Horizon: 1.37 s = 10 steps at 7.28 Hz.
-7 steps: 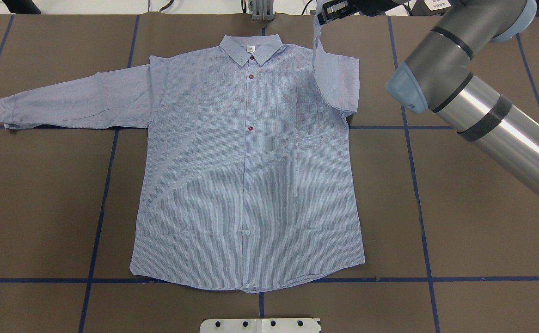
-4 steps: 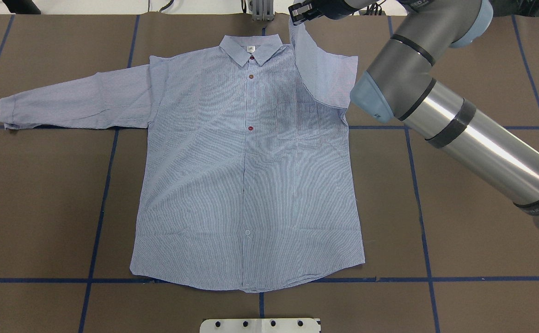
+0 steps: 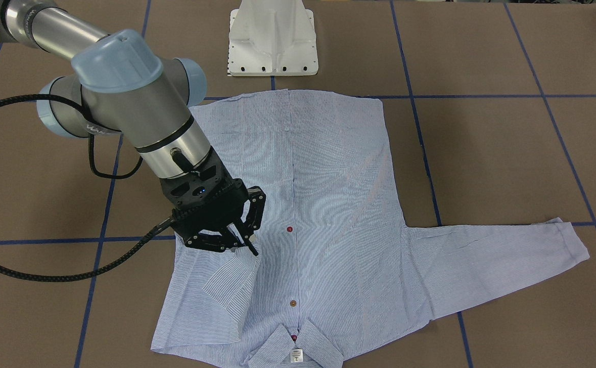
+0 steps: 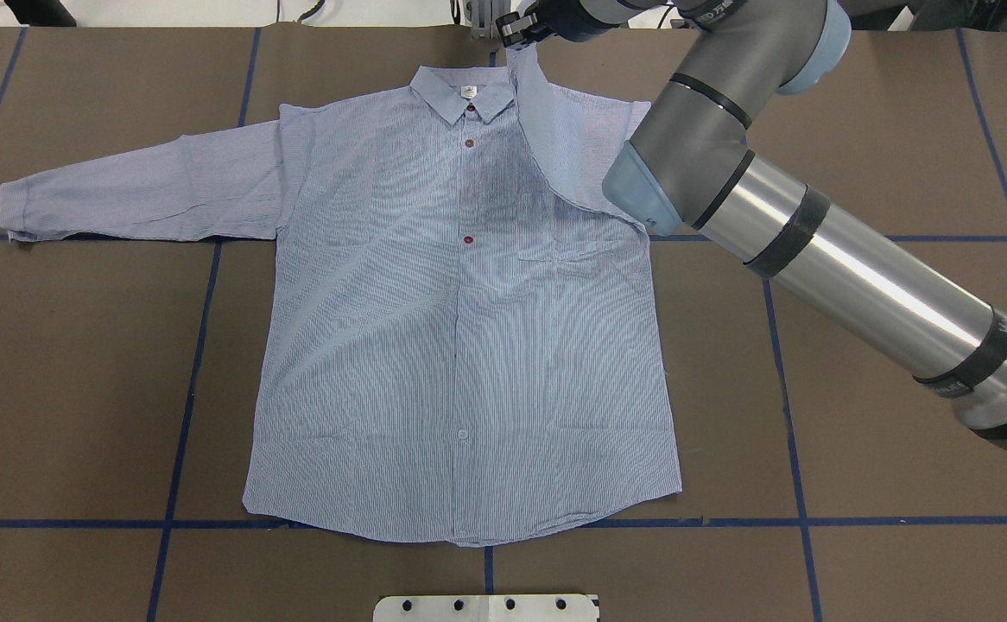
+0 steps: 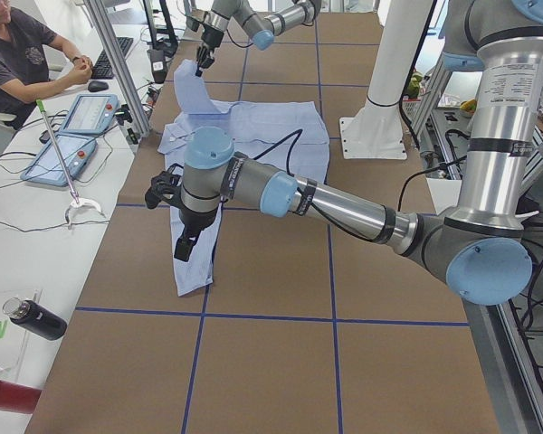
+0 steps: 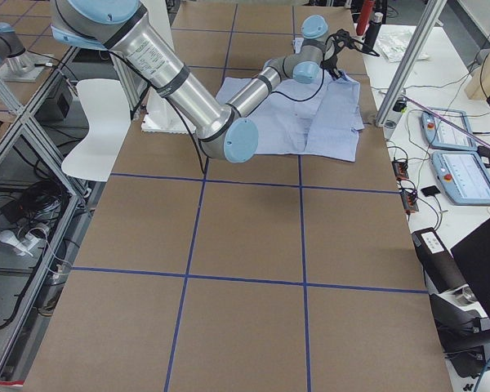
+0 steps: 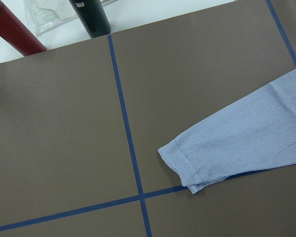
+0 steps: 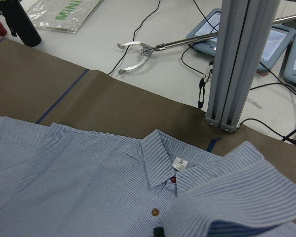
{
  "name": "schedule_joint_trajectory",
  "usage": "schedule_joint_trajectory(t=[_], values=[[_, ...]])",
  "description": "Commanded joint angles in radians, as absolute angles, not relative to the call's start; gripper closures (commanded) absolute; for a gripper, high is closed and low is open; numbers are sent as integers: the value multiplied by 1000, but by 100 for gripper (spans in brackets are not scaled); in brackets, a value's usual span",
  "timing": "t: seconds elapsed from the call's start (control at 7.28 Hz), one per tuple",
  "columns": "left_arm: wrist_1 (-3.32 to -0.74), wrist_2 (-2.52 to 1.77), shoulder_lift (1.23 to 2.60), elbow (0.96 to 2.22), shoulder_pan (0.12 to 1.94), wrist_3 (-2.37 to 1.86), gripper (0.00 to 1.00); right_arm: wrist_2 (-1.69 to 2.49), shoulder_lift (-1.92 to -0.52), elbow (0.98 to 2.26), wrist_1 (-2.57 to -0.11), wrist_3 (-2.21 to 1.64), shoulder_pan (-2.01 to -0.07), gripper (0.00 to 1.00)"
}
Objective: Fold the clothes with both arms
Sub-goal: 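Lay the sleeve across the shirt front near the collar and open the right gripper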
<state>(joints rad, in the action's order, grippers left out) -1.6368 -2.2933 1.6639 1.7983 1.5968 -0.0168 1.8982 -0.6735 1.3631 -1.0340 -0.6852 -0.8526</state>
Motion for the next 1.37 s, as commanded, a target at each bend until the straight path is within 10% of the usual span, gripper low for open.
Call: schedule_joint_trajectory(t=[0.0, 0.96, 1.24], values=[[-1637, -2295, 1657, 1801, 1597, -17, 0, 1840, -643, 1303, -1028, -684, -790, 100], [-1637, -2295, 1655, 1813, 1597, -17, 0, 1537, -284, 634, -896, -672, -592, 99], [-1634, -2296, 1641, 1822, 1597, -17, 0, 1485, -259, 609, -891, -673, -571, 2]])
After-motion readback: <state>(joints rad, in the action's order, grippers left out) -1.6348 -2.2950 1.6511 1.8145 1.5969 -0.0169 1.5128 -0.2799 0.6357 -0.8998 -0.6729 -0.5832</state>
